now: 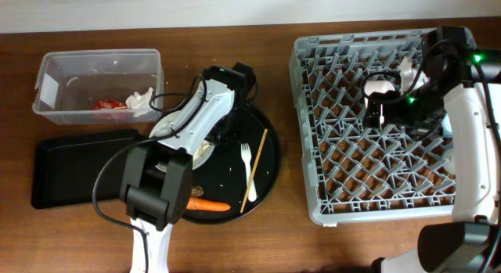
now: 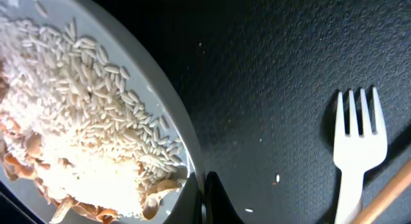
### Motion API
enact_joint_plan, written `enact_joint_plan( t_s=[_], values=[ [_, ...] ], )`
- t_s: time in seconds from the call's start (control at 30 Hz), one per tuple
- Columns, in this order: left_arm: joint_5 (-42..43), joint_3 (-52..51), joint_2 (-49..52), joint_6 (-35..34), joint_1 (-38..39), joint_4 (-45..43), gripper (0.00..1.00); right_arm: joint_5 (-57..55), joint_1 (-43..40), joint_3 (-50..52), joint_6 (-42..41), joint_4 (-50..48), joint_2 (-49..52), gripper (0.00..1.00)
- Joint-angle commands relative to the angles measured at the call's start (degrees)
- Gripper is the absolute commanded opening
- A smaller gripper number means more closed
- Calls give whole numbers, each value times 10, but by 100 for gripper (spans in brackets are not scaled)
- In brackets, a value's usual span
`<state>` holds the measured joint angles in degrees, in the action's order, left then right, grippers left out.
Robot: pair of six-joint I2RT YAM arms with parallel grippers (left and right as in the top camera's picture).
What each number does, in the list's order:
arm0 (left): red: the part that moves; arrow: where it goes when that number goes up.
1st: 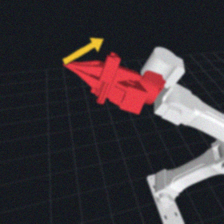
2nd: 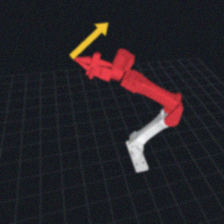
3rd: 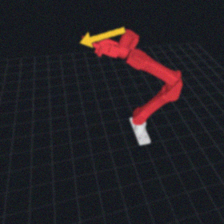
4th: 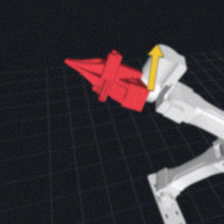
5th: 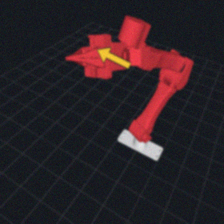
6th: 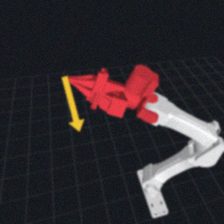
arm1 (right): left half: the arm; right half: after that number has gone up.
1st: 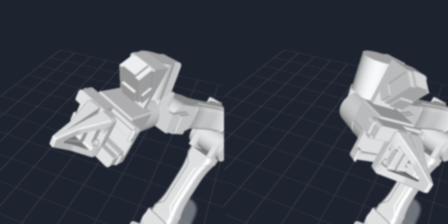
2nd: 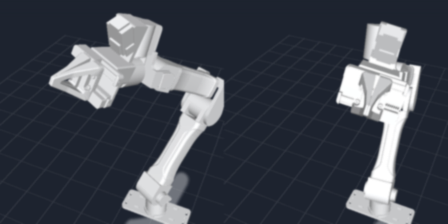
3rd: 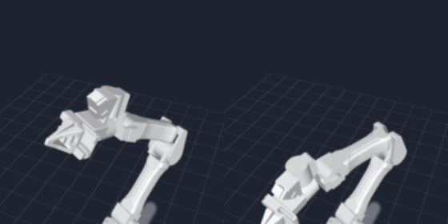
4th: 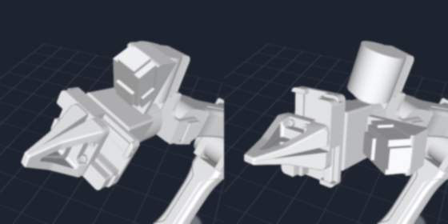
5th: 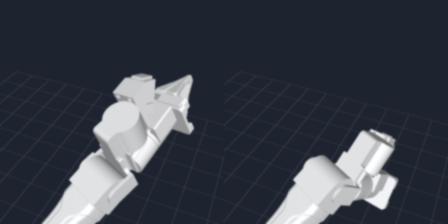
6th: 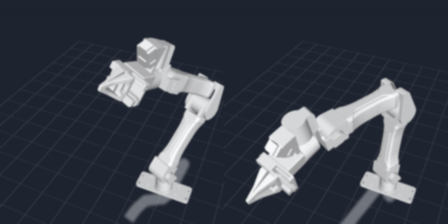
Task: Sort waste into correct bins and load items into the dishwasher rack
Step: 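Grasp the grey plate with the left gripper and lift it, then tip the plate's rice and shells onto the black tray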
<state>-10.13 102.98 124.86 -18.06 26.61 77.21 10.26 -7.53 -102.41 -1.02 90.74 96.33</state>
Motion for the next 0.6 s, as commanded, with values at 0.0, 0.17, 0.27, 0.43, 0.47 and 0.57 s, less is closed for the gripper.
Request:
enact_joint_plan(
  t_s=[0.0, 0.17, 0.27, 0.43, 0.47, 0.57],
  values=[
    [-17, 20, -18, -21, -1, 18, 0, 7, -4, 2, 6, 1, 0, 99],
    [-19, 20, -90, -57, -2, 68, 0, 7, -4, 2, 6, 1, 0, 99],
    [-19, 20, -131, -61, -30, 91, 0, 2, -4, 2, 6, 1, 0, 99],
    [-29, 20, -168, -43, -147, 105, 0, -4, -4, 2, 6, 1, 0, 99],
    [-9, 20, -171, -20, -184, 103, 0, -4, -4, 2, 6, 1, 0, 99],
    [39, 20, -172, 22, -249, 93, 0, -4, -4, 2, 6, 1, 0, 99]
  ],
)
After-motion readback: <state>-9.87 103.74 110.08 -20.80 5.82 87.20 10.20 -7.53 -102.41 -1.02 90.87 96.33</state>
